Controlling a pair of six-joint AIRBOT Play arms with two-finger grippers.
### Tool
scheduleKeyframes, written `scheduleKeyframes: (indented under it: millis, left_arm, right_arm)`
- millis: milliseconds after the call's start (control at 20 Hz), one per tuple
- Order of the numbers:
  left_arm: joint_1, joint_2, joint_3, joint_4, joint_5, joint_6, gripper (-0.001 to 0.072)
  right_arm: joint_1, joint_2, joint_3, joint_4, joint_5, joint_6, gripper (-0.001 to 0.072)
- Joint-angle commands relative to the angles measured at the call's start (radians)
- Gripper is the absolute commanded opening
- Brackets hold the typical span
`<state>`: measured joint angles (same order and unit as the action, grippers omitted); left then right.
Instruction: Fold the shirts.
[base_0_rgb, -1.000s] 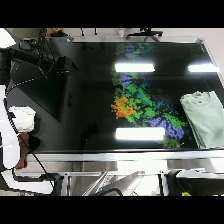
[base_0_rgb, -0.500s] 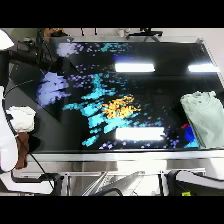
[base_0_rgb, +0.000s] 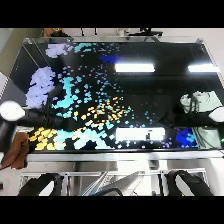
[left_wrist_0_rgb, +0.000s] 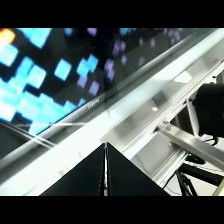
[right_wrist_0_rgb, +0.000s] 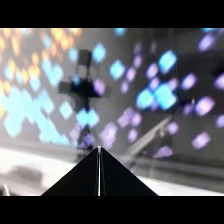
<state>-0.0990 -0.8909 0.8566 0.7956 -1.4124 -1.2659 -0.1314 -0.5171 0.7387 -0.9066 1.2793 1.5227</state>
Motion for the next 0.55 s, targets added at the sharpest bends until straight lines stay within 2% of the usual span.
scheduleKeyframes:
  millis: [0, 500]
  left_arm:
    - [0.029, 0.182, -0.224, -0.004, 0.045, 0.004, 0.0019]
    - [0.183, 0.36, -0.29, -0.004, 0.04, 0.005, 0.002]
  right_arm:
    - [0.112, 0.05, -0.082, 0.006, -0.045, -0.008, 0.002]
    - [0.116, 0.049, -0.082, 0.044, -0.015, -0.002, 0.0019]
